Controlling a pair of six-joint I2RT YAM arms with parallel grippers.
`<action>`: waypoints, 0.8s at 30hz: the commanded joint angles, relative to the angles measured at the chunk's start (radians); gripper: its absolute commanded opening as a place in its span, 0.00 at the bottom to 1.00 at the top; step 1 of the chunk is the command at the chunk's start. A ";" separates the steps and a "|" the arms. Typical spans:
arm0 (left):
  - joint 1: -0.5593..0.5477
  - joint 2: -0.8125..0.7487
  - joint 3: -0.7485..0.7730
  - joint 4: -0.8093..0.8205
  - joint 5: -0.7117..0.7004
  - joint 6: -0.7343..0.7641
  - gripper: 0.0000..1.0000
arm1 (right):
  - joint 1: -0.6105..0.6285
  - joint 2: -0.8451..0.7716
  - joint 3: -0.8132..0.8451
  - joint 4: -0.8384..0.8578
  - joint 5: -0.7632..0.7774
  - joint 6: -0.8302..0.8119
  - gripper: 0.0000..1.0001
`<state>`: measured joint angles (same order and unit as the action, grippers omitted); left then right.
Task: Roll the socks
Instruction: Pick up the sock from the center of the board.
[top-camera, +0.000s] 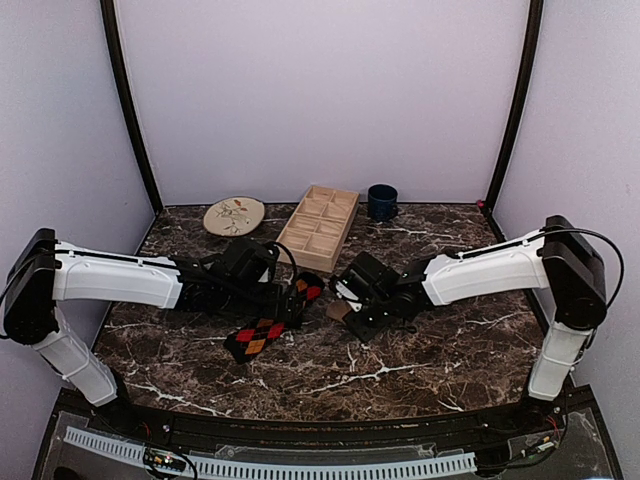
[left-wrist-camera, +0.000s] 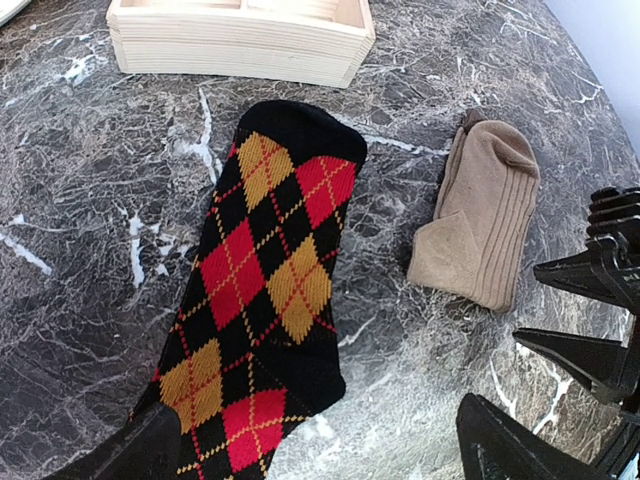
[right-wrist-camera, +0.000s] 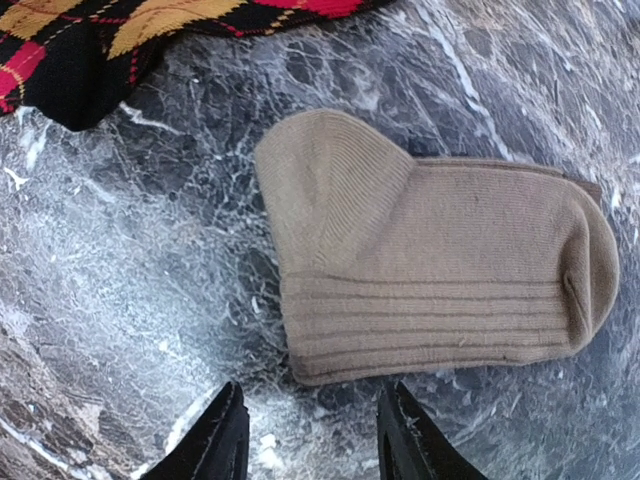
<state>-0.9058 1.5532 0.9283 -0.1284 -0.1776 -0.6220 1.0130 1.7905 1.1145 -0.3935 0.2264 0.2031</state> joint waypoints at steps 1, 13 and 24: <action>0.005 -0.032 -0.012 -0.007 -0.010 0.003 0.99 | 0.010 0.040 0.031 -0.007 0.026 -0.031 0.43; 0.006 -0.024 -0.011 -0.001 -0.010 0.010 0.99 | 0.010 0.096 0.086 -0.015 0.019 -0.064 0.40; 0.012 -0.016 -0.011 0.011 -0.006 0.015 0.99 | 0.010 0.119 0.064 -0.021 0.015 -0.067 0.33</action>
<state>-0.9005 1.5532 0.9283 -0.1280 -0.1772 -0.6209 1.0145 1.8889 1.1797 -0.4168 0.2367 0.1406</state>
